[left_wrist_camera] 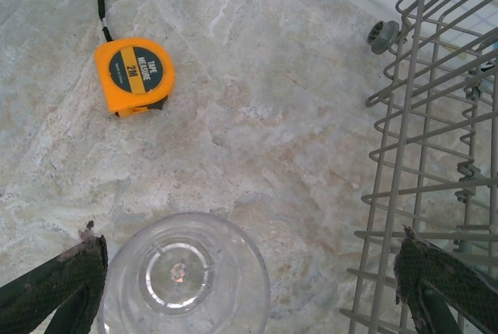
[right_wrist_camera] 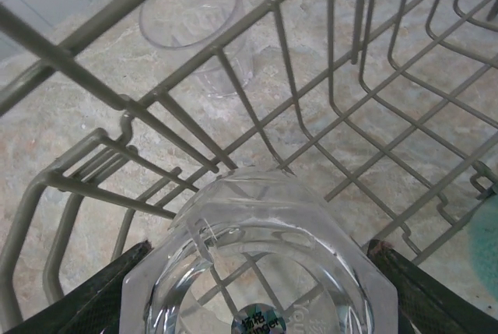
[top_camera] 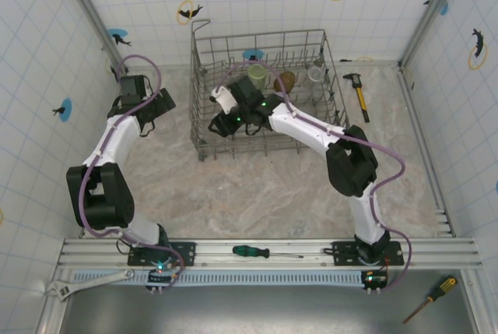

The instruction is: Load the cups into the dish rack

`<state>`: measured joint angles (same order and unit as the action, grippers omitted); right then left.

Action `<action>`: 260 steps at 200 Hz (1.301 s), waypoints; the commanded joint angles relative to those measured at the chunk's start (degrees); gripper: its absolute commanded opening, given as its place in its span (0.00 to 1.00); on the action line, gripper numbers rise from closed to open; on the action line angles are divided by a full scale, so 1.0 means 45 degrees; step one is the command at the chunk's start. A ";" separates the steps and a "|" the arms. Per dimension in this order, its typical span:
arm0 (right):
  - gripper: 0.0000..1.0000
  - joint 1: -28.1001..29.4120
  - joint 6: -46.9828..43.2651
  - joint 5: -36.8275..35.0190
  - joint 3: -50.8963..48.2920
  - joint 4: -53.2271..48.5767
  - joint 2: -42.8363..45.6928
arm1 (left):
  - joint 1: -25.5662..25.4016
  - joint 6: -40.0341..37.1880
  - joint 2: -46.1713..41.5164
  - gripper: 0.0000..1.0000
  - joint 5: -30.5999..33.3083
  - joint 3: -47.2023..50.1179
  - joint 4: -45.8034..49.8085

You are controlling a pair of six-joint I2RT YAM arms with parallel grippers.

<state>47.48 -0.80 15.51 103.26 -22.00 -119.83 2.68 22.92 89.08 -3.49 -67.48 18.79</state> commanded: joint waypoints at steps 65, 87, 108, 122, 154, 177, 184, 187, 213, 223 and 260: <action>0.46 0.0757 -0.0068 0.0600 -0.0536 0.0583 -0.0409 | 0.0089 0.0023 -0.0018 0.97 -0.0435 0.0092 0.0084; 0.46 0.0849 -0.0100 0.0398 -0.0657 0.0601 -0.0412 | 0.0086 0.0024 -0.0029 0.97 -0.0434 0.0091 0.0091; 0.54 0.0913 -0.0276 -0.0050 -0.0604 0.0364 -0.0483 | 0.0090 0.0006 -0.0029 0.97 -0.0436 0.0080 0.0112; 0.61 0.0932 -0.0323 -0.0215 -0.0604 0.0219 -0.0519 | 0.0089 0.0014 0.0000 0.97 -0.0446 0.0065 0.0111; 0.75 0.1062 -0.0442 -0.0740 -0.0511 -0.0037 -0.0491 | 0.0102 0.0015 0.0083 0.97 -0.0468 0.0069 0.0141; 0.83 0.1174 -0.0579 -0.1259 -0.0261 -0.0352 -0.0528 | 0.0089 0.0024 0.0097 0.97 -0.0450 0.0044 0.0162; 0.86 0.1215 -0.0620 -0.1432 -0.0182 -0.0429 -0.0539 | 0.0090 0.0018 0.0113 0.97 -0.0446 0.0063 0.0176; 0.86 0.1234 -0.0633 -0.1495 -0.0148 -0.0468 -0.0544 | 0.0084 0.0024 0.0113 0.97 -0.0440 0.0061 0.0163; 0.89 0.1323 -0.0689 -0.1629 0.0077 -0.0677 -0.0567 | 0.0090 0.0016 0.0116 0.97 -0.0399 0.0043 0.0186; 0.91 0.1323 -0.0644 -0.1627 0.0114 -0.0677 -0.0476 | 0.0089 0.0007 0.0118 0.97 -0.0374 0.0051 0.0188; 0.95 0.1323 -0.0662 -0.1892 0.0158 -0.0674 0.0203 | 0.0089 0.0011 0.0070 0.97 -0.0334 0.0054 0.0197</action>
<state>51.44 -2.57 7.09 102.69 -20.95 -120.79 2.68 22.92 89.14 -5.10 -67.48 18.81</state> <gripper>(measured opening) 0.941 0.974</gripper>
